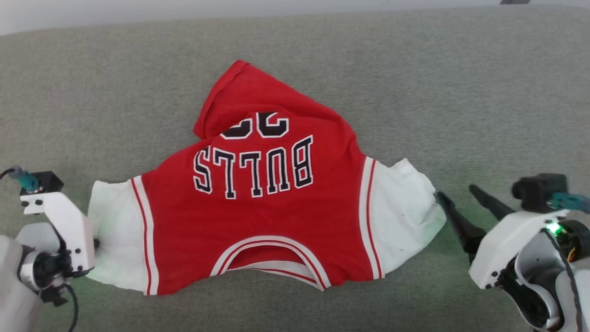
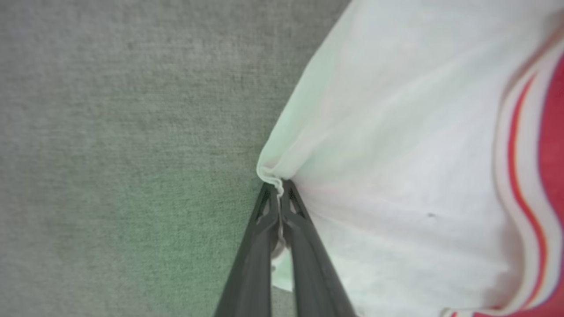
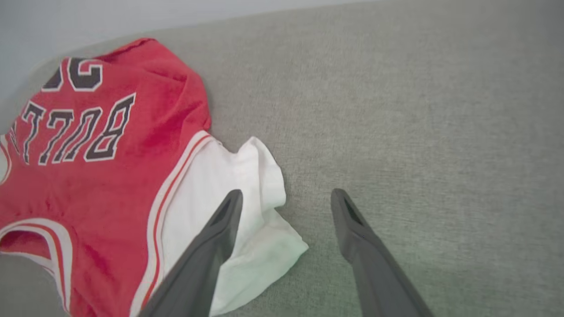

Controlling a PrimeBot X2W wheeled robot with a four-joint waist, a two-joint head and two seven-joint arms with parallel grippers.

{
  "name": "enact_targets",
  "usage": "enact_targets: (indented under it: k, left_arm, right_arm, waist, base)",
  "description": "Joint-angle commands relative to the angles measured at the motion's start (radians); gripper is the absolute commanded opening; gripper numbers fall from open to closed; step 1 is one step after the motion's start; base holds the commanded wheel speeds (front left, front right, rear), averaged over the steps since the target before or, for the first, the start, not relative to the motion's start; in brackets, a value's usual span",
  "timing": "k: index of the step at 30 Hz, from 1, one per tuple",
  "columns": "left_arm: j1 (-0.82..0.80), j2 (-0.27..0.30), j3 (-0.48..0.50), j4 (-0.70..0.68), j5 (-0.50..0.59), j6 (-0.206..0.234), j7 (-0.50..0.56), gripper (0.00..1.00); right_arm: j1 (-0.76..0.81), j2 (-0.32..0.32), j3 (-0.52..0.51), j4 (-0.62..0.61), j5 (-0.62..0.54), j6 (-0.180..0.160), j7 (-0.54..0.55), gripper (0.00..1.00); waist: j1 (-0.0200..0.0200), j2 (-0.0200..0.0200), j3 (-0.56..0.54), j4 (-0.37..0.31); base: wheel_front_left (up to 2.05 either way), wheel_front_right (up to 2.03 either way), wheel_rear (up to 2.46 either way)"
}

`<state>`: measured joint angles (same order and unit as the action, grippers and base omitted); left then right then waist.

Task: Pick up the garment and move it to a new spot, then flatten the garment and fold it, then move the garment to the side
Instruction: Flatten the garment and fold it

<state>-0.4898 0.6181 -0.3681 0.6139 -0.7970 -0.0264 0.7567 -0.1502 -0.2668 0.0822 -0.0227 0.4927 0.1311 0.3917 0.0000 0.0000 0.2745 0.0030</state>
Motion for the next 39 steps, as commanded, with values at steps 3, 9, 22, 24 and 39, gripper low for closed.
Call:
enact_targets:
  k: [3,9,22,24,39]
  left_arm:
    - [-0.021,-0.080,-0.036,0.017,0.011,-0.010,-0.031,0.00]
    - [-0.066,-0.125,-0.057,0.009,0.018,-0.023,-0.044,0.00]
    - [-0.129,-0.143,-0.058,0.035,0.003,-0.050,-0.067,0.00]
    - [-0.143,-0.124,-0.051,0.019,0.000,-0.051,-0.055,0.00]
    - [-0.311,-0.022,-0.010,-0.276,-0.010,0.033,0.122,0.00]
  right_arm:
    - [-0.043,-0.033,0.031,0.040,0.013,-0.001,0.121,1.00]
    - [-0.094,-0.055,0.096,0.123,0.020,-0.001,0.305,1.00]
    - [-0.185,-0.070,0.177,0.230,0.060,0.002,0.397,0.00]
    - [-0.211,-0.079,0.144,0.195,0.081,0.002,0.399,0.00]
    - [-0.423,-0.037,-0.032,0.016,0.209,-0.001,0.518,0.00]
  waist:
    - [0.0000,0.0000,0.024,0.030]
    - [0.0000,0.0000,0.048,0.067]
    - [0.0000,0.0000,0.042,0.095]
    - [0.0000,0.0000,0.026,0.093]
    - [0.0000,0.0000,-0.140,0.078]
  base:
    - [0.00,0.00,0.00]
    - [0.00,0.00,0.00]
    - [0.00,0.00,0.00]
    - [0.00,0.00,0.00]
    - [0.00,0.00,0.00]
